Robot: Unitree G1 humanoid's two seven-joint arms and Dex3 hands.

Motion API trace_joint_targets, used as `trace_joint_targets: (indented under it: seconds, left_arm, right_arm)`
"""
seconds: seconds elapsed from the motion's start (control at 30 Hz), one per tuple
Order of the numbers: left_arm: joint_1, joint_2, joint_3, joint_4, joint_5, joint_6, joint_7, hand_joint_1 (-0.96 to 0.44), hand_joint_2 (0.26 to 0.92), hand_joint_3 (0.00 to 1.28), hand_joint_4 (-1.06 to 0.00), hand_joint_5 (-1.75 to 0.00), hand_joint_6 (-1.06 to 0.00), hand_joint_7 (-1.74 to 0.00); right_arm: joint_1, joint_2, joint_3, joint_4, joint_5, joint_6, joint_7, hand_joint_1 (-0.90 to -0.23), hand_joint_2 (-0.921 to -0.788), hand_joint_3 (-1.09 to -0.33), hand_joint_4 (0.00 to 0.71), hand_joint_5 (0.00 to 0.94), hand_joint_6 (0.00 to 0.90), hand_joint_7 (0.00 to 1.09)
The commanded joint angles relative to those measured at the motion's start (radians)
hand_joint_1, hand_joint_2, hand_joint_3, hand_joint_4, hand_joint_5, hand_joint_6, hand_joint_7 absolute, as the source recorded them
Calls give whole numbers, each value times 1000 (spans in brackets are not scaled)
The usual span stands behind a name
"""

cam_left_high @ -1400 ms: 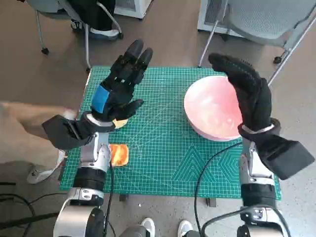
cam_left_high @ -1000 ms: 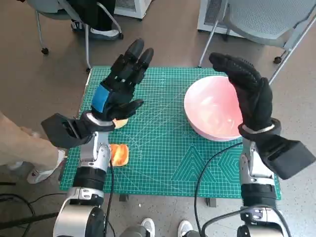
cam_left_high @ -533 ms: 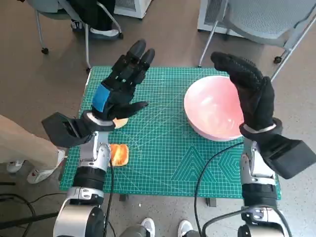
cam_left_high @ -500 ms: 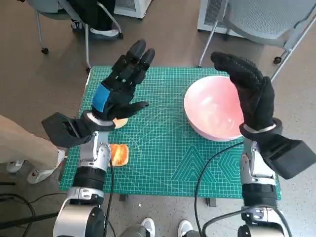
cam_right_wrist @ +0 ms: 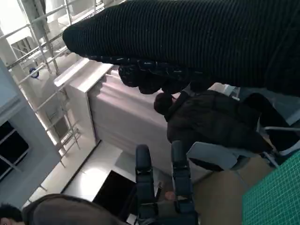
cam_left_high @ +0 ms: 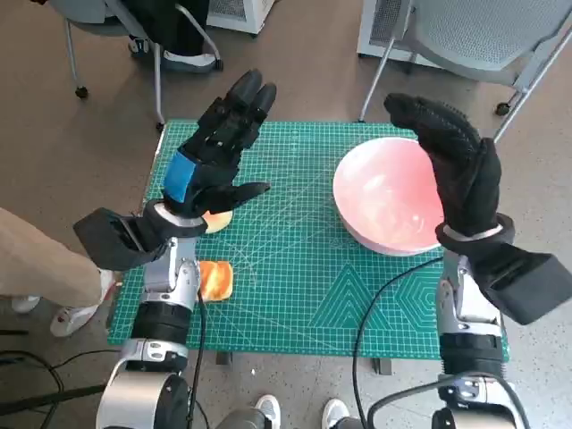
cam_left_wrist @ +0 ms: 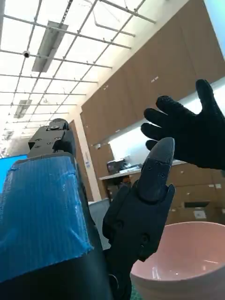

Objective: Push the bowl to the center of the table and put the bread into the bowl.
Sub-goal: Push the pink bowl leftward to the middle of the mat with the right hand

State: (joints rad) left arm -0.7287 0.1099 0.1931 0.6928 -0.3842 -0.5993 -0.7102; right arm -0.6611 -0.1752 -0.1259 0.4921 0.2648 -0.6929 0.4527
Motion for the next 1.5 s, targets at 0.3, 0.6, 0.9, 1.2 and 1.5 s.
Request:
trace_joint_targets:
  seconds: [0.3,0.6,0.9,1.2,1.5]
  left_arm:
    - [-2,0,-4,1,11,-12,7,-437,914,14,-115,-2,-255,-41]
    - [-4,3,1,10,5,-8,4,-464,921,23,-101,0,-249,-38]
    - [4,11,2,-14,-2,5,3,-473,921,30,-91,0,-241,-33]
    - [9,18,4,-26,-9,15,0,-469,921,36,-87,0,-233,-29]
    - [13,20,6,-29,-13,20,-5,-471,921,35,-88,-1,-234,-30]
  right_arm:
    - [-31,-87,-104,169,20,-38,-10,-655,-921,-776,155,0,35,434]
    - [-125,-126,-165,421,-26,-95,-123,-650,-921,-834,143,0,25,419]
    - [-197,-171,-189,600,-43,-74,-170,-691,-921,-829,117,0,18,393]
    - [-239,-217,-195,716,-57,2,-180,-685,-921,-829,115,0,28,368]
    - [-242,-230,-197,771,-76,78,-202,-639,-921,-893,123,1,65,297]
